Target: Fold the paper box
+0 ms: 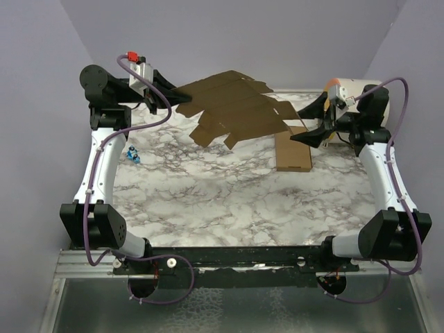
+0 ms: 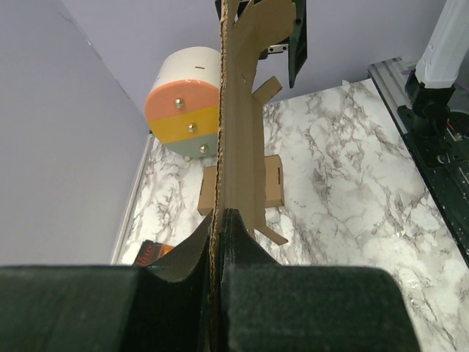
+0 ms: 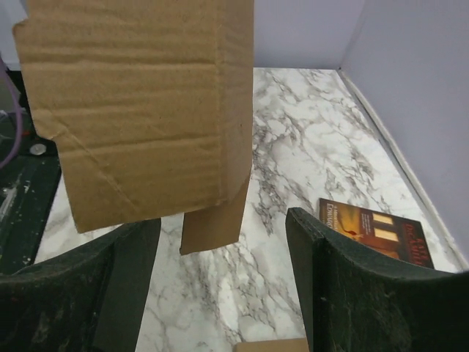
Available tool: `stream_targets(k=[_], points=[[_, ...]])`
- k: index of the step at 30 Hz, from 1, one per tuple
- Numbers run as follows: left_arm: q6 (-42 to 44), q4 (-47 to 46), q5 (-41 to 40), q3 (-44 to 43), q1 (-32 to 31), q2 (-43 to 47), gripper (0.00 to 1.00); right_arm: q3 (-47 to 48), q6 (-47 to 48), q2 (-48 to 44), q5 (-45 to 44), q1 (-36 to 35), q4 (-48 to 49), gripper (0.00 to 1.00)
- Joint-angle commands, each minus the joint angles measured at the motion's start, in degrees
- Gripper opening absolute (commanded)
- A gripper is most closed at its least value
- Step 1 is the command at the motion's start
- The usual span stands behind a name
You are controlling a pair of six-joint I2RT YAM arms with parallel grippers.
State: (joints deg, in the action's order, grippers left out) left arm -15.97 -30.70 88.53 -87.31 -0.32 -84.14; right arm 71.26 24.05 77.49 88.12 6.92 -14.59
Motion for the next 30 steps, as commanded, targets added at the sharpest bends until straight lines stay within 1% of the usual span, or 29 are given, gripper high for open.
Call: stream_targets(k=[1,5,6,8,9,10,12,14,16,18,19,22,25,30], points=[[2.1,0.7,7.4,0.7,0.3,1.4,0.00,0.6,-4.3,0.2,4.1,-1.2,1.3,0.68],[1.7,0.4,7.4,0.5,0.3,1.4,0.00,1.9,-4.1,0.6,4.4,-1.1,-0.2,0.68],[1.5,0.1,7.4,0.5,0.3,1.4,0.00,3.0,-0.8,0.7,4.6,-0.7,-3.7,0.70],[0.8,-0.9,7.5,0.7,0.4,1.3,0.00,6.5,9.3,0.8,4.2,0.4,-14.8,0.79],[0.6,-1.0,7.4,0.8,0.4,1.3,0.00,7.8,12.9,1.0,3.1,0.9,-18.8,0.81],[0.5,-1.1,7.4,0.9,0.4,1.3,0.00,8.5,14.5,1.2,2.6,1.5,-21.4,0.81],[0.6,-1.2,7.3,1.1,0.4,1.4,0.00,9.0,14.9,1.7,2.9,3.4,-22.8,0.81],[0.6,-1.4,7.2,1.5,0.4,1.7,0.00,9.2,14.2,2.2,4.0,5.2,-22.9,0.80],[0.8,-1.6,7.0,1.8,0.4,2.0,0.00,9.4,12.3,2.8,3.0,5.6,-22.0,0.75],[0.9,-1.5,6.8,1.9,0.4,2.2,0.00,8.6,8.4,3.3,2.6,5.6,-17.8,0.68],[1.0,-1.5,6.7,1.8,0.4,2.3,0.00,7.6,5.6,3.3,2.9,5.4,-15.3,0.66],[0.9,-1.5,6.4,1.9,0.4,2.5,0.00,4.6,-0.9,3.4,3.1,3.4,-8.8,0.65],[1.0,-1.4,6.2,2.1,0.4,2.9,0.00,3.6,-3.1,3.7,1.8,0.3,-6.5,0.65],[1.3,-1.4,6.0,2.4,0.4,3.7,0.00,3.1,-5.3,4.1,1.8,-1.6,-4.7,0.63]])
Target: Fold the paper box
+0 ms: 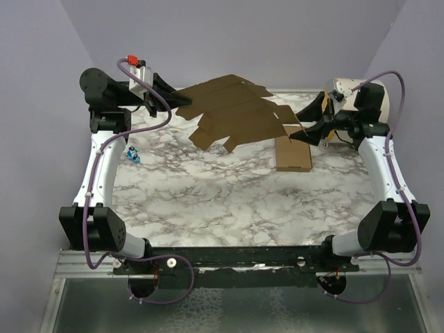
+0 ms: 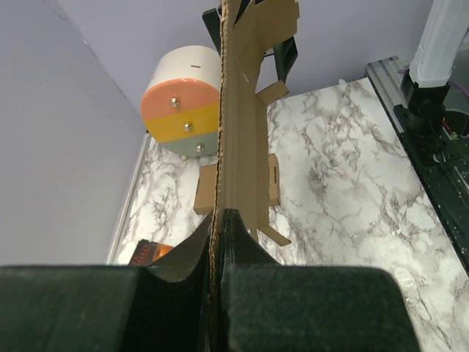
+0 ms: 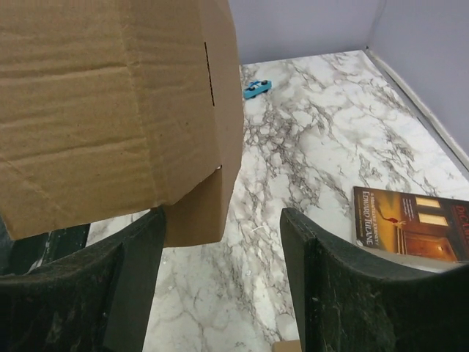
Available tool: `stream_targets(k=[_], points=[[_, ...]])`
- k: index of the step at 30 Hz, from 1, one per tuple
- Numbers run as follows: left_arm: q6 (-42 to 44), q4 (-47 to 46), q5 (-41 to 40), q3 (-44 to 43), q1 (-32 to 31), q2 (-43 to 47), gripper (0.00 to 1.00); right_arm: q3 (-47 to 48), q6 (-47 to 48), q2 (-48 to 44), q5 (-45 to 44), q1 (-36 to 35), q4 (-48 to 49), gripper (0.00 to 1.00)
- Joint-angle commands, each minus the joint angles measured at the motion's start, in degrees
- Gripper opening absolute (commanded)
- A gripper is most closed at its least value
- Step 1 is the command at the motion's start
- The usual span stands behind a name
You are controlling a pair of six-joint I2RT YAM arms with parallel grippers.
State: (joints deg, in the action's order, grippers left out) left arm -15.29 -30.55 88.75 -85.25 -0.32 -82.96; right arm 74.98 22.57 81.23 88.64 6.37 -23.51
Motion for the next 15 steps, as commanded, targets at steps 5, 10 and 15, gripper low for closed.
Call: stream_targets(k=[5,10,15], points=[[0.7,-1.4,5.3,0.3,0.4,2.7,0.00,-2.3,-5.5,0.4,0.9,-2.7,6.3,0.58],[0.7,-1.2,5.3,0.2,0.3,2.9,0.00,-2.6,-6.8,0.9,-0.2,-4.0,7.4,0.58],[2.2,0.4,5.0,0.4,0.4,3.4,0.00,-3.8,-10.1,1.4,0.1,-5.5,10.6,0.56]])
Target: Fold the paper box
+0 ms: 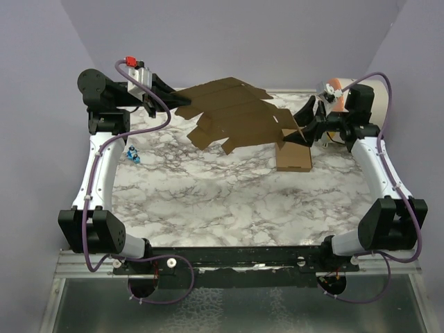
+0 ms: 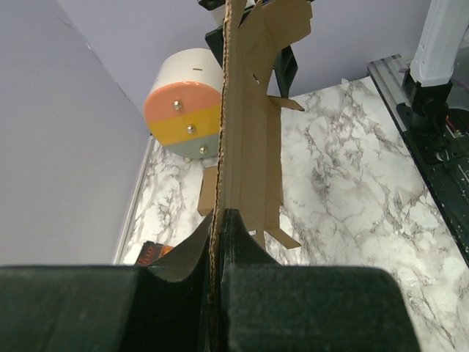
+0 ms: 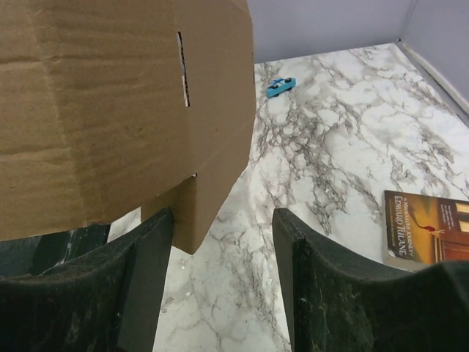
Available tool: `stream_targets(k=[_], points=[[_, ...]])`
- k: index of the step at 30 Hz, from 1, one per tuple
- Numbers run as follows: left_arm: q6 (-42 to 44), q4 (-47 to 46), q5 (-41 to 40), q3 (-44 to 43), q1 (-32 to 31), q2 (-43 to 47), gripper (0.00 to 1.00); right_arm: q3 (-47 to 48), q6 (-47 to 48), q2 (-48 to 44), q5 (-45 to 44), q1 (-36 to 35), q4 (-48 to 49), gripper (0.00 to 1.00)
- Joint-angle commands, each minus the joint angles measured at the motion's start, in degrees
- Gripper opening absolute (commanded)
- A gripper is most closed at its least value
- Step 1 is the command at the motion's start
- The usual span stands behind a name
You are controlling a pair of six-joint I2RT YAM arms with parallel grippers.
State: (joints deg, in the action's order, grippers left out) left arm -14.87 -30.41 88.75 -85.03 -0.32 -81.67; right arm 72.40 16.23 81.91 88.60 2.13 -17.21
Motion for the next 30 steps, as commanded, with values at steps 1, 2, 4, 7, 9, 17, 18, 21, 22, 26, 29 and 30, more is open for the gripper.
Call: stream_targets(k=[1,2,4,7,9,17,18,21,22,26,29,30], points=[[2.0,0.5,5.0,0.2,0.3,2.2,0.00,-1.7,-5.0,0.7,0.0,-1.5,5.8,0.55],[2.1,0.6,4.9,0.2,0.3,2.2,0.00,-2.2,-6.4,0.7,0.1,-1.6,7.2,0.54],[2.4,1.0,4.9,0.2,0.3,2.4,0.00,-3.0,-8.7,0.7,0.1,-1.8,10.1,0.51],[2.8,1.5,4.7,0.2,0.2,2.5,0.00,-3.9,-10.8,0.9,0.6,-2.4,12.6,0.49],[2.9,1.8,4.5,0.2,0.1,2.6,0.00,-4.4,-11.8,0.8,1.0,-2.8,14.1,0.48],[3.0,2.3,4.2,0.1,-0.2,2.8,0.00,-4.9,-13.2,1.1,0.3,-3.8,16.0,0.36],[3.0,2.3,4.2,0.2,-0.3,2.9,0.00,-4.8,-13.3,1.2,0.1,-3.9,16.2,0.32],[3.0,2.4,4.2,0.4,-0.3,3.0,0.00,-4.8,-13.3,1.2,0.1,-3.9,16.1,0.09],[3.0,2.4,4.1,0.5,-0.3,3.0,0.00,-4.7,-13.3,1.2,0.1,-3.9,16.1,0.02],[3.0,2.7,3.2,1.4,-0.3,3.6,0.00,-5.0,-12.7,0.5,-1.0,-3.9,15.8,0.01],[2.5,2.8,1.9,2.6,-0.3,4.7,0.00,-5.2,-12.4,0.4,-2.0,-3.9,15.5,0.01],[2.3,2.8,1.4,3.1,-0.3,5.1,0.00,-5.2,-12.1,0.5,-1.8,-3.9,15.0,0.01]])
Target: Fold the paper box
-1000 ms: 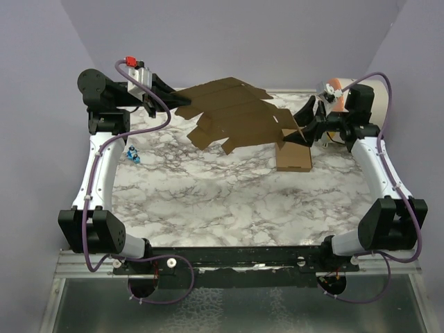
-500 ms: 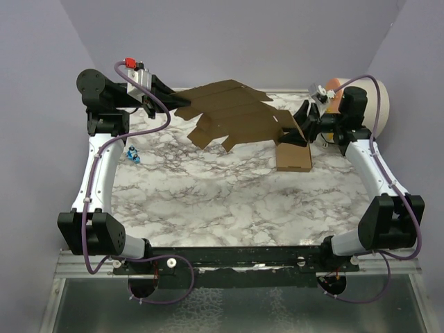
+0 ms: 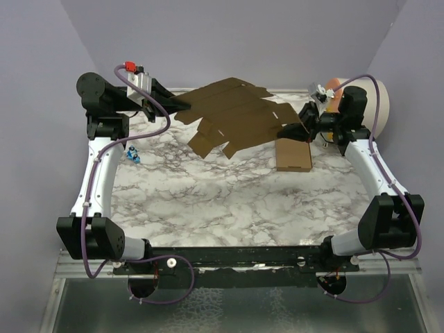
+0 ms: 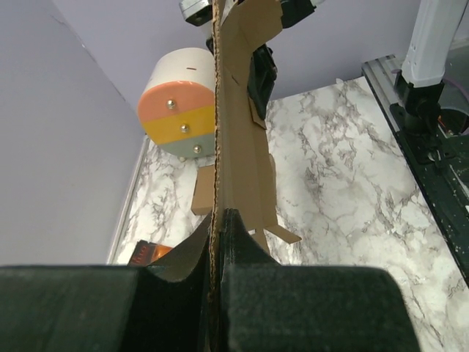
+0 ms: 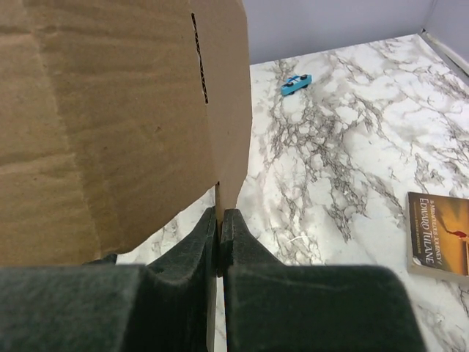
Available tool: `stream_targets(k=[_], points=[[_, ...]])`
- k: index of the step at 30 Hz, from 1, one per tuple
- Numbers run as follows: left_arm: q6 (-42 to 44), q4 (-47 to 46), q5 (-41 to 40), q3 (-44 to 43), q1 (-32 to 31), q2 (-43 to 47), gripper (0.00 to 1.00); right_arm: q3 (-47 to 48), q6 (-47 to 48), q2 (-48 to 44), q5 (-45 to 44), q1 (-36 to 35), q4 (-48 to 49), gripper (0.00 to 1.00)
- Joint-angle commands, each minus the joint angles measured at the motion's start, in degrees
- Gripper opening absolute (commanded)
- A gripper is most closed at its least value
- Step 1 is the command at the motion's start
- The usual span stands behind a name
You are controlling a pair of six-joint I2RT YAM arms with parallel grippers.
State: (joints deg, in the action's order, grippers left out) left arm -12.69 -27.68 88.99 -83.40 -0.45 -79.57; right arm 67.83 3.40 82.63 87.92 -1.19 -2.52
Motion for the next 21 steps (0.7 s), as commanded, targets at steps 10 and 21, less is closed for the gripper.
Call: stream_targets(k=[10,21], points=[[7.1,2.1,-0.8,17.2,0.3,13.1,0.00,7.6,35.6,-3.1,-29.5,8.6,-29.7,0.76],[17.7,9.3,-3.6,25.8,-0.6,17.6,0.00,21.0,36.9,-3.4,-8.8,9.2,-40.5,0.79]])
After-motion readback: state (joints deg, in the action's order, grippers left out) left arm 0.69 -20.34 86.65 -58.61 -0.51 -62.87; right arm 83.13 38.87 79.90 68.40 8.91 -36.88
